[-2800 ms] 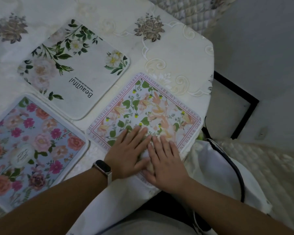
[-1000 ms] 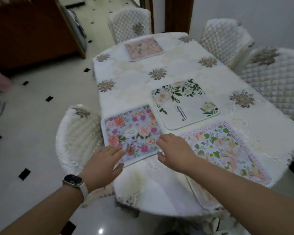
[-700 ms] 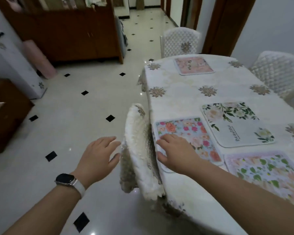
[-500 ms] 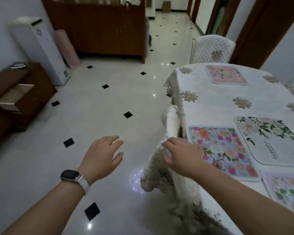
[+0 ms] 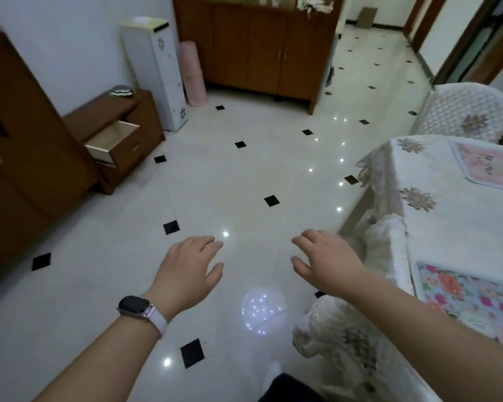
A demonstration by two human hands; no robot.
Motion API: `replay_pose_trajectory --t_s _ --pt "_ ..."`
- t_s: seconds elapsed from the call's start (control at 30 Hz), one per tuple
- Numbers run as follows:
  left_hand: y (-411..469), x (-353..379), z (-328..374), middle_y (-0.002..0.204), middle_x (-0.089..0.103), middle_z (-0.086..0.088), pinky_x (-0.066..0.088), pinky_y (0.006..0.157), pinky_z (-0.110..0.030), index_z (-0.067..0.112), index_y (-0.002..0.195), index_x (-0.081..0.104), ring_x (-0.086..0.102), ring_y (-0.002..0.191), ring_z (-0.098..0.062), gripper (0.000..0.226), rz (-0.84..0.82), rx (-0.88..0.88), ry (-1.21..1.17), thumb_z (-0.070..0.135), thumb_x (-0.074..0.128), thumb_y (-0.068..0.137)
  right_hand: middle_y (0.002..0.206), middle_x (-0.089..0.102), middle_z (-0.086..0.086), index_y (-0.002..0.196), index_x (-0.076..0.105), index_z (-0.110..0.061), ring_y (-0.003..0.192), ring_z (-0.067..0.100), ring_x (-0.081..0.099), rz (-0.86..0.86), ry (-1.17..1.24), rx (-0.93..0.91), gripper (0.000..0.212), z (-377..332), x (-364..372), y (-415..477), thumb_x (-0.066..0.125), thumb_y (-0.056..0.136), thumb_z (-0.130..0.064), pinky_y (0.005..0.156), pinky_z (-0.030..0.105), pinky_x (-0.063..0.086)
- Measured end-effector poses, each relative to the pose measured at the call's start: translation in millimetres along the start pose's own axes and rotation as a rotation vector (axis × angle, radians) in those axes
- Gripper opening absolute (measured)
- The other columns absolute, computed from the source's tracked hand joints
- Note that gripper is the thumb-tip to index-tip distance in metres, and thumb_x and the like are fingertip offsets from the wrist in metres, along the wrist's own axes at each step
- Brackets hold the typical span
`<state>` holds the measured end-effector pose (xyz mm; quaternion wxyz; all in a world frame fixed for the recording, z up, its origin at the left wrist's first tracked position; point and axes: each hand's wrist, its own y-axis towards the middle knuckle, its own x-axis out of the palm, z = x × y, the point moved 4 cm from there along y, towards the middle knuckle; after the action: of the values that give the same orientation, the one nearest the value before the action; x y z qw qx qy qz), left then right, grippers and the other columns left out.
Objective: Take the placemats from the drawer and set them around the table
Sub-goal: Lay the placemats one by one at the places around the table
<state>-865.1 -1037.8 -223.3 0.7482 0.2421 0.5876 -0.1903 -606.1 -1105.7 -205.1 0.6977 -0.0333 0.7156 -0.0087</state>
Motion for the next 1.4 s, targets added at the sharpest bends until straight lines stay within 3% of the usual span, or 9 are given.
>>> replay_pose_trajectory --t_s 0.2,0.37,0.47,0.57,0.83,0.93,1.03,1.13,1.4 --pt "55 17 -38 0.12 0.065 -0.001 0.048 0.089 -0.04 0.019 0.117 0.067 0.061 0.11 -0.023 0.048 -0.043 -0.036 0.02 0.046 0.043 0.085 0.119 0.058 -0.002 0.125 0.055 -0.022 0.107 0.023 0.053 -0.017 0.093 -0.03 0.051 -4 21 85 0.033 0.089 -0.05 0.086 0.034 0.041" --pt "148 27 -63 0.129 0.06 0.002 0.045 0.092 -0.041 0.021 0.122 0.063 0.054 0.119 -0.021 0.05 -0.094 -0.077 0.031 0.048 0.04 0.086 0.124 0.054 -0.002 0.128 0.051 -0.021 0.112 0.023 0.05 -0.055 0.139 -0.017 0.047 41 32 172 0.037 0.094 -0.05 0.091 0.036 0.042" --pt "205 25 -66 0.129 0.06 0.002 0.046 0.091 -0.041 0.021 0.123 0.062 0.054 0.119 -0.02 0.05 -0.085 -0.066 0.045 0.048 0.041 0.087 0.122 0.055 -0.003 0.125 0.053 -0.021 0.109 0.023 0.051 -0.047 0.153 -0.012 0.058 70 23 216 0.025 0.089 -0.055 0.088 0.036 0.043" --pt "263 19 -67 0.127 0.061 0.0 0.047 0.091 -0.041 0.019 0.122 0.062 0.056 0.117 -0.022 0.049 -0.067 -0.022 0.077 0.048 0.043 0.087 0.119 0.058 -0.001 0.121 0.056 -0.019 0.109 0.024 0.053 0.006 0.173 -0.016 0.067 97 3 264 0.016 0.084 -0.059 0.087 0.036 0.044" --pt "396 -3 -58 0.127 0.061 -0.003 0.043 0.096 -0.042 0.02 0.124 0.061 0.056 0.116 -0.025 0.049 0.013 0.145 0.172 0.049 0.042 0.089 0.126 0.056 0.0 0.123 0.056 -0.02 0.116 0.025 0.051 0.119 0.183 0.046 0.065 159 -43 341 0.022 0.085 -0.059 0.091 0.039 0.044" --pt "443 1 -56 0.129 0.06 -0.004 0.042 0.098 -0.046 0.02 0.126 0.059 0.054 0.119 -0.028 0.049 0.018 0.224 0.207 0.048 0.043 0.089 0.13 0.053 -0.001 0.126 0.054 -0.021 0.12 0.024 0.047 0.113 0.132 0.093 0.054 186 -48 361 0.032 0.092 -0.055 0.096 0.038 0.041" --pt "488 7 -55 0.126 0.062 -0.007 0.043 0.098 -0.048 0.019 0.123 0.062 0.056 0.116 -0.029 0.05 0.04 0.311 0.218 0.048 0.044 0.087 0.123 0.057 0.001 0.118 0.059 -0.019 0.114 0.026 0.052 0.125 0.109 0.133 0.05 207 -48 386 0.035 0.09 -0.053 0.091 0.039 0.044" --pt "536 19 -65 0.123 0.064 -0.008 0.045 0.096 -0.049 0.018 0.118 0.064 0.058 0.113 -0.03 0.049 0.049 0.388 0.221 0.047 0.044 0.085 0.114 0.063 0.002 0.112 0.063 -0.018 0.104 0.027 0.059 0.166 0.08 0.161 0.052 224 -45 419 0.035 0.086 -0.054 0.081 0.04 0.05" --pt "695 49 -123 0.123 0.064 -0.006 0.044 0.096 -0.048 0.019 0.119 0.064 0.058 0.113 -0.03 0.048 0.04 0.484 0.144 0.047 0.043 0.085 0.125 0.059 0.002 0.121 0.058 -0.019 0.113 0.025 0.056 0.126 0.023 0.272 0.054 266 -52 548 0.034 0.088 -0.055 0.091 0.038 0.047"
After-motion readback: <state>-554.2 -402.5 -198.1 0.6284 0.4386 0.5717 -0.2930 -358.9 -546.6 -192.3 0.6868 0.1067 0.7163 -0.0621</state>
